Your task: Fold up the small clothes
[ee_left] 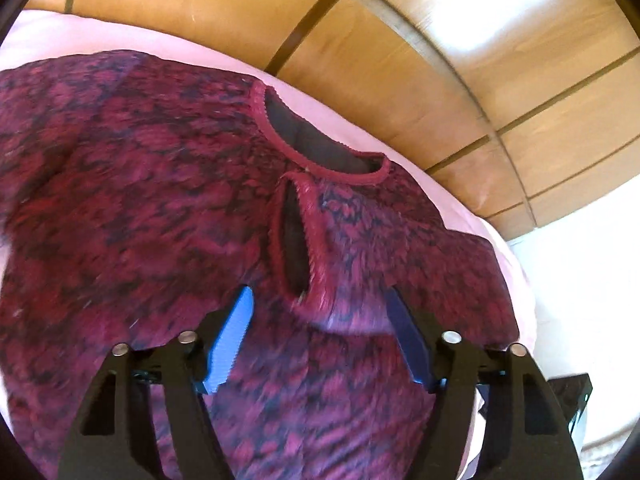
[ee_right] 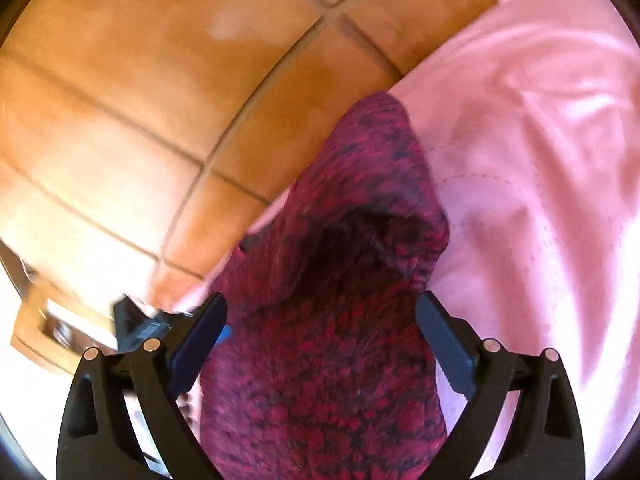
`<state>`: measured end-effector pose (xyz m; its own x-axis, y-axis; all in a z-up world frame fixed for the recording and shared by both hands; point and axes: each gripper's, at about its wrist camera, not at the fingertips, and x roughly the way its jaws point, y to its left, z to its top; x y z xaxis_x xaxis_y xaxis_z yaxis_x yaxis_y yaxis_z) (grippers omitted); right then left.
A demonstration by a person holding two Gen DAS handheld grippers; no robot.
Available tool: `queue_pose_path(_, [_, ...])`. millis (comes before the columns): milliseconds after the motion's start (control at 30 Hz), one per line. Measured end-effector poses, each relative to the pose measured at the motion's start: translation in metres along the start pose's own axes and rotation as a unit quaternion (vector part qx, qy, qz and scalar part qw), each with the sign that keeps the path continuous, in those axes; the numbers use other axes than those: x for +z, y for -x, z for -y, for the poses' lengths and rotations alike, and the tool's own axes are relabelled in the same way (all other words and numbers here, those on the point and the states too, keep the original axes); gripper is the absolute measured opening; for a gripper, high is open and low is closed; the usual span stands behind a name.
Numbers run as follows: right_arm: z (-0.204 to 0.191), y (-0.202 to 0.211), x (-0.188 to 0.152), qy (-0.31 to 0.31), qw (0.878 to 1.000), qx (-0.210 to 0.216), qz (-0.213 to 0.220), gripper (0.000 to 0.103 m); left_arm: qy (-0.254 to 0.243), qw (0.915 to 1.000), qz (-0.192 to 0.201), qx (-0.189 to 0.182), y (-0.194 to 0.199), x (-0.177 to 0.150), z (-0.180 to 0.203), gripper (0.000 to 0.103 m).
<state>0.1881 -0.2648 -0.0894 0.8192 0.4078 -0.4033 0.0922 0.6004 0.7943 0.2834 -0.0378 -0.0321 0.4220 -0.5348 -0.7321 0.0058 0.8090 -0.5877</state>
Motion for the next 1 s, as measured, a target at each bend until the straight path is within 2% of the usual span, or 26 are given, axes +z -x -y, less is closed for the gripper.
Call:
queue_pose_path(33, [0.004,-0.001,0.002,-0.011,1.0,0.007,0.005,0.096,0.0,1.0,-0.003,0.009,-0.005,0.003,0.002,0.047])
queue_pose_path(67, [0.009,-0.004,0.005,-0.027,0.999,0.017,0.011,0.097,-0.001,0.9997,-0.007,0.024,-0.011,0.007,0.003,0.027])
queue_pose_path(100, [0.014,-0.01,0.007,-0.046,0.998,0.028,0.015,0.097,-0.002,0.999,-0.007,0.044,-0.014,0.012,0.004,0.013])
queue_pose_path(167, [0.023,-0.016,0.014,-0.073,0.996,0.039,0.015,0.097,0.002,0.9985,0.01,0.053,-0.008,0.018,0.006,0.011])
queue_pose_path(267, [0.03,-0.025,0.022,-0.096,0.994,0.046,0.013,0.097,-0.001,0.9967,0.056,0.058,0.018,0.028,0.006,0.01])
queue_pose_path(400, [0.034,-0.019,0.028,-0.114,0.991,0.054,0.034,0.097,0.0,0.9915,0.106,0.076,0.053,0.037,-0.012,0.009])
queue_pose_path(467, [0.041,-0.031,0.029,-0.126,0.99,0.049,0.041,0.094,0.005,0.9901,0.105,0.093,0.059,0.037,-0.031,0.009])
queue_pose_path(600, [0.038,-0.033,0.031,-0.12,0.991,0.032,0.044,0.09,0.005,0.9874,0.072,0.141,0.045,0.017,-0.069,0.009])
queue_pose_path(700, [0.036,-0.034,0.033,-0.119,0.992,0.021,0.037,0.085,0.014,0.9879,0.07,0.137,0.034,0.006,-0.082,0.009])
queue_pose_path(767, [0.031,-0.033,0.031,-0.1,0.995,0.003,0.021,0.085,0.0,0.9868,0.074,0.144,0.036,0.003,-0.076,0.009])
queue_pose_path(867, [0.005,-0.02,0.024,-0.022,0.998,-0.066,-0.012,0.094,-0.012,0.9878,0.081,0.133,0.045,0.004,-0.071,0.009])
queue_pose_path(1000, [-0.04,-0.002,0.007,0.109,0.989,-0.092,-0.027,0.092,-0.029,0.9879,0.086,0.126,0.054,0.002,-0.073,0.009])
